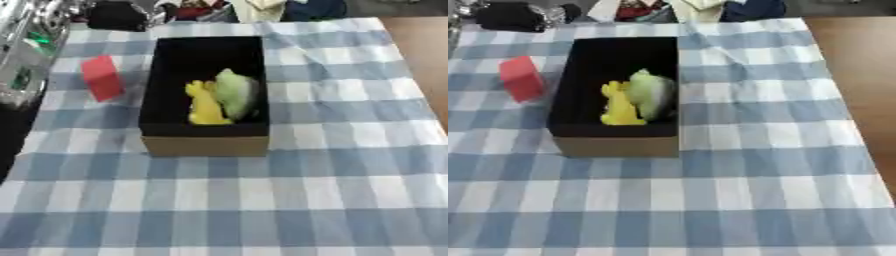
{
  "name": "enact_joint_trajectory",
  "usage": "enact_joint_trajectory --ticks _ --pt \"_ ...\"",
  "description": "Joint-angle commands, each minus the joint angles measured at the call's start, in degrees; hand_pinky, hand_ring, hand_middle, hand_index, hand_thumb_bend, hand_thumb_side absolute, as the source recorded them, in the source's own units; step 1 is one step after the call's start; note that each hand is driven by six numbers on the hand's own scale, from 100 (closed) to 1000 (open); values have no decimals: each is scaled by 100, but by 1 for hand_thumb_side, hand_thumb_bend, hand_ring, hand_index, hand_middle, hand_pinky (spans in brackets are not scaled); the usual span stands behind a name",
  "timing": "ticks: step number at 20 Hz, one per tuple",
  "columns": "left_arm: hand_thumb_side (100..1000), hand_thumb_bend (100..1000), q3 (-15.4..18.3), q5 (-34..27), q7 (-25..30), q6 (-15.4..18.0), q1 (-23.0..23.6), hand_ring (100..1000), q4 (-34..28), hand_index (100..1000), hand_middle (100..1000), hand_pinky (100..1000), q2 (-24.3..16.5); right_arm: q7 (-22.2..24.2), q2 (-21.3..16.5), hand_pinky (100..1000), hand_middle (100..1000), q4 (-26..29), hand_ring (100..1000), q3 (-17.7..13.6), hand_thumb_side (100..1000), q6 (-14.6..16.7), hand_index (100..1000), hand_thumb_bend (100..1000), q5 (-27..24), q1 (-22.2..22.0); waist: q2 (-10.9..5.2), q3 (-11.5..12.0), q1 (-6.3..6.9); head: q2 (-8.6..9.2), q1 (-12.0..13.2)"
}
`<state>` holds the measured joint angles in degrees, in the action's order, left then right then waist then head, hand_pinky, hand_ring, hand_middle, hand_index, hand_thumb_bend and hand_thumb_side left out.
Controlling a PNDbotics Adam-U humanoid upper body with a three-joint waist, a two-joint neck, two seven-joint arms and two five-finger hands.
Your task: Pick up objects on the table and place them in the box.
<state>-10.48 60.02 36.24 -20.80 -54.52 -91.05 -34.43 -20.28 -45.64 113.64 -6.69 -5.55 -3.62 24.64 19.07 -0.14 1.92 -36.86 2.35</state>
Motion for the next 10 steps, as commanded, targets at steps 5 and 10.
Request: enact_joint_trajectory --ticks 5,10 --pt "845 605 178 -174 194 209 68 914 219 916 848 865 -675 -72 -150 928 875 95 910 -109 963 12 857 226 43 2 -82 -30 -62 156 -54" --pt "757 631 262 -472 297 556 41 931 590 918 864 883 -841 -79 -154 928 874 95 909 -113 965 19 857 225 52 -4 -49 -52 -68 230 -33"
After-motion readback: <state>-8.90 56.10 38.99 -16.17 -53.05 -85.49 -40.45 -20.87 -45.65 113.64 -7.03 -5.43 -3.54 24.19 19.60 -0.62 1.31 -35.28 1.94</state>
